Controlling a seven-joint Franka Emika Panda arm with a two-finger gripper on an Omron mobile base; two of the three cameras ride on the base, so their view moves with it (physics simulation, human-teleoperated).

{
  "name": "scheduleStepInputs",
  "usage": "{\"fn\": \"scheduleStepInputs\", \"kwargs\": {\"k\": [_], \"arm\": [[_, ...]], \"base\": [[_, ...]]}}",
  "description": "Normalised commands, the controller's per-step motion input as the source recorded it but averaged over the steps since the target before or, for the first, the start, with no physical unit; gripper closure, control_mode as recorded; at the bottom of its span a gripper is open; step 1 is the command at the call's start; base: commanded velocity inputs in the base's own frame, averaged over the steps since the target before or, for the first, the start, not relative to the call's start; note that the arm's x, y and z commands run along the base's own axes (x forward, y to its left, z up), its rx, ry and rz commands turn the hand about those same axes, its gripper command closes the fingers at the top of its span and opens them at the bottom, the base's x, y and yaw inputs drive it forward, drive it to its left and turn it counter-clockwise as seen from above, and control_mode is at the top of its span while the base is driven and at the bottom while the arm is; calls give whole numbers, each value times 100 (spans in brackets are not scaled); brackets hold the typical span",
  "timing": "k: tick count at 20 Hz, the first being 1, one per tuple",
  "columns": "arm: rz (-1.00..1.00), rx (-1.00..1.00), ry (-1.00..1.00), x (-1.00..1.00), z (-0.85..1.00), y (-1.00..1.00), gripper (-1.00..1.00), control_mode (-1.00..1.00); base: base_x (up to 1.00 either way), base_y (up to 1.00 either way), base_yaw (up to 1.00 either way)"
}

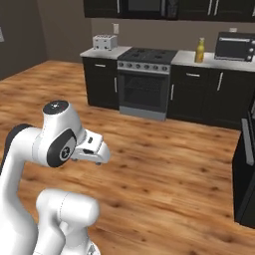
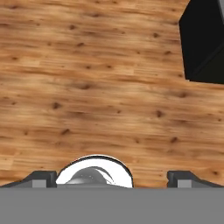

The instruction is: There is a wine glass and glass cup on the dining counter. Place the wine bottle next to the wine glass and the juice bottle next to the glass cup.

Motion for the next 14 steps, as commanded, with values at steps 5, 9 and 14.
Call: {"fn": "scheduleStepInputs", "kwargs": {"k": [5, 9, 14], "arm": [[0, 0, 0, 0, 0, 0, -100, 100], [0, 0, 0, 0, 0, 0, -100, 100], [0, 0, 0, 0, 0, 0, -100, 100]], "base": [[61, -40, -1], [61, -32, -6], [59, -30, -9]]}}
